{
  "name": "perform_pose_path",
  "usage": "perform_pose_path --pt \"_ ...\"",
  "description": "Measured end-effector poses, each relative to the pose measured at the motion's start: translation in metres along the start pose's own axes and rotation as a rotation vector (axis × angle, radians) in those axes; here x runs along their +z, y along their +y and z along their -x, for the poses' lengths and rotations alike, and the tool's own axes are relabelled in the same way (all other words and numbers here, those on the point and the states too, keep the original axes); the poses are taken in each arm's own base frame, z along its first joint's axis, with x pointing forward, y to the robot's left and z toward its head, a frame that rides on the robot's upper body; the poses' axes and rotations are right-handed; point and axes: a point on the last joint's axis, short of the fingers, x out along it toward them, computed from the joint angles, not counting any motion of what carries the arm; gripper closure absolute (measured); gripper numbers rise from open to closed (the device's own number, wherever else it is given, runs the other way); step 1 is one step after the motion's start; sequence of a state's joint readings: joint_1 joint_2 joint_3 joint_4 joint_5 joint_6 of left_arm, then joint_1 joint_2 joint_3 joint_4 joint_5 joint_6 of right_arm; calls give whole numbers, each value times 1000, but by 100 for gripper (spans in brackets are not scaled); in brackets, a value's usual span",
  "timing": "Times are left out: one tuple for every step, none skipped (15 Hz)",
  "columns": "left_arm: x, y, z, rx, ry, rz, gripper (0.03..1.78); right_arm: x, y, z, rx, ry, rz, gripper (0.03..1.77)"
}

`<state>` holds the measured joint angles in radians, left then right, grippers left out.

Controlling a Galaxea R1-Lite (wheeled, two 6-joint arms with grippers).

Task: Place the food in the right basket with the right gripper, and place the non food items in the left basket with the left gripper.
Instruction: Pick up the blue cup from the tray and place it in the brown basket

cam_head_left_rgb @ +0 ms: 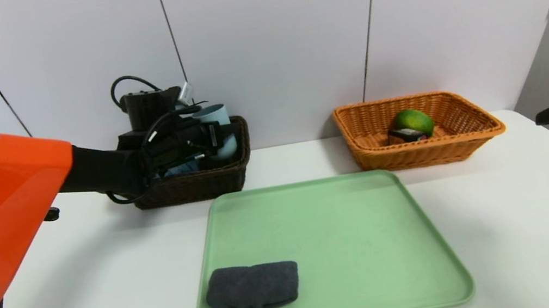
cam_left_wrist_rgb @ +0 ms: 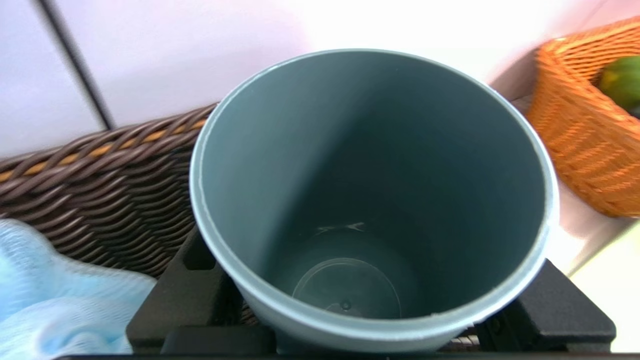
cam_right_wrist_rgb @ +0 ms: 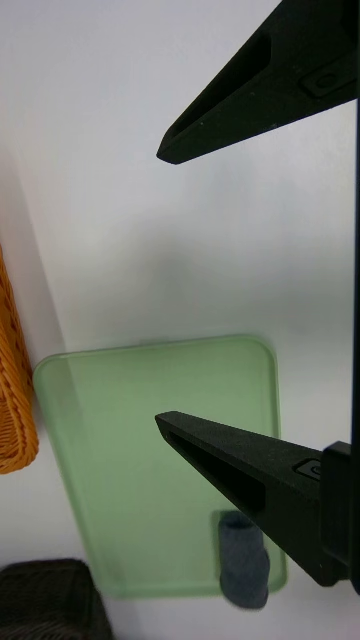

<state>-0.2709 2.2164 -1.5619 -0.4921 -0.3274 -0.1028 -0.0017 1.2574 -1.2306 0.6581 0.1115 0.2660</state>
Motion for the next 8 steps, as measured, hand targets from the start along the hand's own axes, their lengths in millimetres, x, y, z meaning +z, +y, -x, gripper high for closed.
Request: perform_pose_path --pt "-1 -1 -1 -1 3 0 64 -1 0 -1 0 6 47 9" --pt "-2 -1 -1 -1 5 -1 64 -3 0 -2 3 18 102 9" --pt "-2 -1 -1 3 6 -3 64 -8 -1 -5 4 40 175 9" --pt "-2 0 -1 10 5 -3 64 -13 -3 -9 4 62 250 9" --pt "-3 0 -1 13 6 -2 64 -17 -4 -12 6 81 321 9" --pt "-3 0 -1 12 6 -6 64 -19 -4 -13 13 88 372 9" --pt "-3 0 -1 11 7 -7 64 -20 -3 -13 16 92 386 9" --pt "-3 0 -1 11 7 -8 64 -21 -3 -13 16 93 388 9"
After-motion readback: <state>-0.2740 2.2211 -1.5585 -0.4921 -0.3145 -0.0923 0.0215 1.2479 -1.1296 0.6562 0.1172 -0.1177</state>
